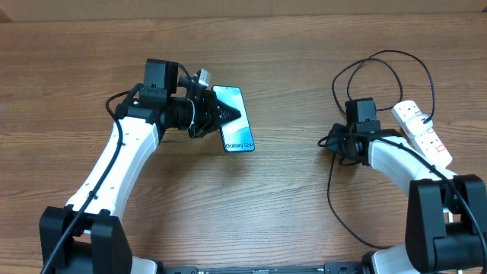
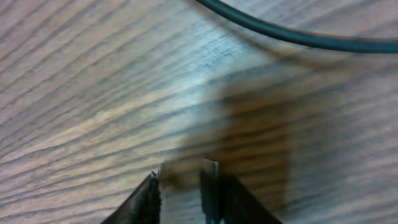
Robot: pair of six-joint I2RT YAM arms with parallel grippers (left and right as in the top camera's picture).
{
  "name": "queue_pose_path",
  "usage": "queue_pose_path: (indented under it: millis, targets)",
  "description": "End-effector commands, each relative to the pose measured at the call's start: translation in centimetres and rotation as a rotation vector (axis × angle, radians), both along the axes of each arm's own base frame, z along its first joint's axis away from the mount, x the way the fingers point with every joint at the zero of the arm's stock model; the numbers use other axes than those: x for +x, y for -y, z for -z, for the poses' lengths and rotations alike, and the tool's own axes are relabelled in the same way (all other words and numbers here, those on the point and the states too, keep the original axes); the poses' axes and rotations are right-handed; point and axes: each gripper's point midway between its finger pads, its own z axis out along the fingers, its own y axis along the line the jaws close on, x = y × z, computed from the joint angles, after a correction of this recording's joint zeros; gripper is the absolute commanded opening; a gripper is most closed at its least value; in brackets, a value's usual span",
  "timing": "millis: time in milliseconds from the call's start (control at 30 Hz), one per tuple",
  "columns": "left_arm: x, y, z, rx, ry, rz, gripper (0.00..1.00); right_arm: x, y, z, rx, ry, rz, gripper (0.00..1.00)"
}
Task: Plug charger to phone and switch on socket
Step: 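Grasp the black USB-C cable end with the right gripper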
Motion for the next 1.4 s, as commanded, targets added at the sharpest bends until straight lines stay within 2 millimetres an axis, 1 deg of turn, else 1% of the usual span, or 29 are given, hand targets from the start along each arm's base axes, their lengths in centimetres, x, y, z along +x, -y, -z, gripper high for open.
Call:
queue_pose_path:
  millis: [0,33,67,100,200,267,300,333,400,500,533,567,667,733,767,833,900,1000,1100,1167,1233,1267,1333,1367]
  targets:
    - [0.3,0.4,-1.0,-0.017,0.022,0.008,0.04,-4.1,0.0,3.4,0.012,-0.16,0.012,0.26]
    - [0.3,0.4,-1.0,-0.018,0.022,0.008,0.04,-4.1,0.0,3.4,0.01,-0.162,0.016,0.29]
    - [0.3,0.4,-1.0,-0.017,0.021,0.008,0.04,-4.2,0.2,3.4,0.005,-0.168,0.029,0.38]
    - [0.3,0.4,-1.0,-0.017,0.021,0.008,0.04,-4.4,0.4,3.5,-0.005,-0.175,0.049,0.41]
    - [0.3,0.4,-1.0,-0.018,0.019,0.007,0.04,-4.9,1.2,3.5,-0.042,-0.194,0.087,0.44]
    - [0.3,0.4,-1.0,-0.021,0.008,0.0,0.04,-5.2,1.7,3.6,-0.067,-0.203,0.093,0.89]
    - [0.3,0.4,-1.0,-0.022,0.002,-0.004,0.04,-5.3,2.0,3.6,-0.087,-0.208,0.101,1.0]
    - [0.3,0.4,-1.0,-0.023,0.0,-0.007,0.04,-5.6,2.5,3.6,-0.111,-0.216,0.129,1.0]
    - [0.3,0.4,-1.0,-0.024,0.0,-0.008,0.04,-6.0,2.8,3.6,-0.123,-0.229,0.154,1.0]
    - [0.3,0.5,-1.0,-0.024,0.0,-0.006,0.04,-6.4,2.1,3.7,-0.084,-0.25,0.143,1.0]
    - [0.3,0.4,-1.0,-0.024,-0.001,-0.006,0.04,-6.5,1.8,3.7,-0.064,-0.258,0.138,0.96]
    - [0.3,0.4,-1.0,-0.024,-0.001,-0.006,0.04,-6.7,1.4,3.8,-0.043,-0.266,0.133,0.9]
    - [0.3,0.5,-1.0,-0.025,-0.006,-0.01,0.04,-7.0,0.4,3.8,0.01,-0.284,0.119,0.64]
    - [0.3,0.4,-1.0,-0.026,-0.007,-0.01,0.04,-7.3,0.2,3.8,0.021,-0.296,0.113,0.51]
    - [0.3,0.4,-1.0,-0.025,-0.007,-0.011,0.04,-7.5,0.2,3.8,0.019,-0.302,0.113,0.47]
    - [0.3,0.4,-1.0,-0.025,-0.006,-0.01,0.04,-7.5,0.2,3.9,0.019,-0.302,0.113,0.46]
    - [0.3,0.4,-1.0,-0.025,-0.006,-0.01,0.04,-7.4,0.2,4.1,0.021,-0.291,0.108,0.42]
    - [0.3,0.4,-1.0,-0.025,-0.006,-0.01,0.04,-7.5,0.2,4.2,0.019,-0.293,0.106,0.3]
    - [0.3,0.4,-1.0,-0.025,-0.007,-0.01,0.04,-7.7,0.2,4.2,0.019,-0.301,0.106,0.31]
    - [0.3,0.4,-1.0,-0.025,-0.007,-0.01,0.04,-8.0,0.3,4.2,0.016,-0.313,0.106,0.35]
    - [0.3,0.4,-1.0,-0.025,-0.006,-0.01,0.04,-8.0,0.3,4.2,0.016,-0.312,0.106,0.36]
    - [0.3,0.4,-1.0,-0.025,-0.006,-0.01,0.04,-7.9,0.3,4.2,0.017,-0.309,0.106,0.34]
    - [0.3,0.4,-1.0,-0.025,-0.006,-0.01,0.04,-7.8,0.3,4.2,0.018,-0.305,0.105,0.24]
    - [0.3,0.4,-1.0,-0.025,-0.006,-0.01,0.04,-7.8,0.2,4.2,0.018,-0.304,0.105,0.15]
